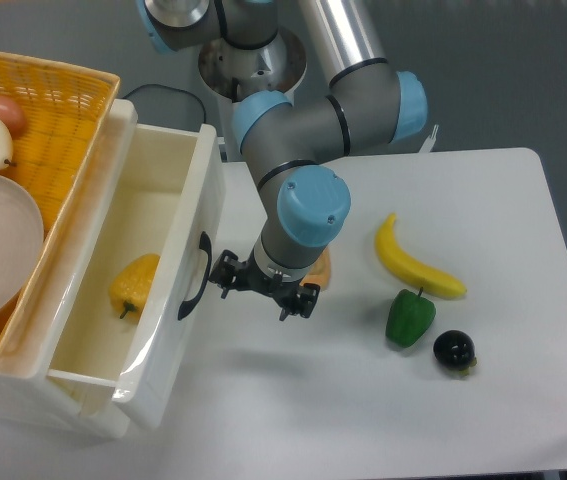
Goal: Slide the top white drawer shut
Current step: 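Push the drawer front further inward until the drawer is shut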
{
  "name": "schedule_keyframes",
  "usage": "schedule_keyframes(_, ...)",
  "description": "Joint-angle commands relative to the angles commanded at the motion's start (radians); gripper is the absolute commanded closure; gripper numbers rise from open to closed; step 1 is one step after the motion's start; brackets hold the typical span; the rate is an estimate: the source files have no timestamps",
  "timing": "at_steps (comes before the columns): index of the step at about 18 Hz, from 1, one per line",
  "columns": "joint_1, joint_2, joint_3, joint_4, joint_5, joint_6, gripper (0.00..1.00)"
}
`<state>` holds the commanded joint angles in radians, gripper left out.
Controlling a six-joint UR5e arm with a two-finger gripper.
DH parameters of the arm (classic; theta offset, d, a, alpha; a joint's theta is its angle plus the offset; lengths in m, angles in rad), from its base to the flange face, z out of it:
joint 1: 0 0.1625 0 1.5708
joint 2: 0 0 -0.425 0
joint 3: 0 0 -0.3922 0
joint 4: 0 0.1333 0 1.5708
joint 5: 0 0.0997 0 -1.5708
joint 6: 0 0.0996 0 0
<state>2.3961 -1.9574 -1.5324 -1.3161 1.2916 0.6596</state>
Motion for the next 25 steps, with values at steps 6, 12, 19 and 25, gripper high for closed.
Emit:
schedule_keyframes(6, -0.023, 0.014, -0.002, -0.029, -0.009, -0.002, 0.00)
schedule_keyframes(12, -0.038, 0.015, -0.005, -0.035, -0.014, -0.009, 0.00)
schedule_keyframes(19, -0.048, 0.017, -0.006, -0.035, -0.025, -0.009, 0.00)
schedule_keyframes(25, -0.075, 0.029, -0.008, -0.040, -0.051, -0.011, 0.00)
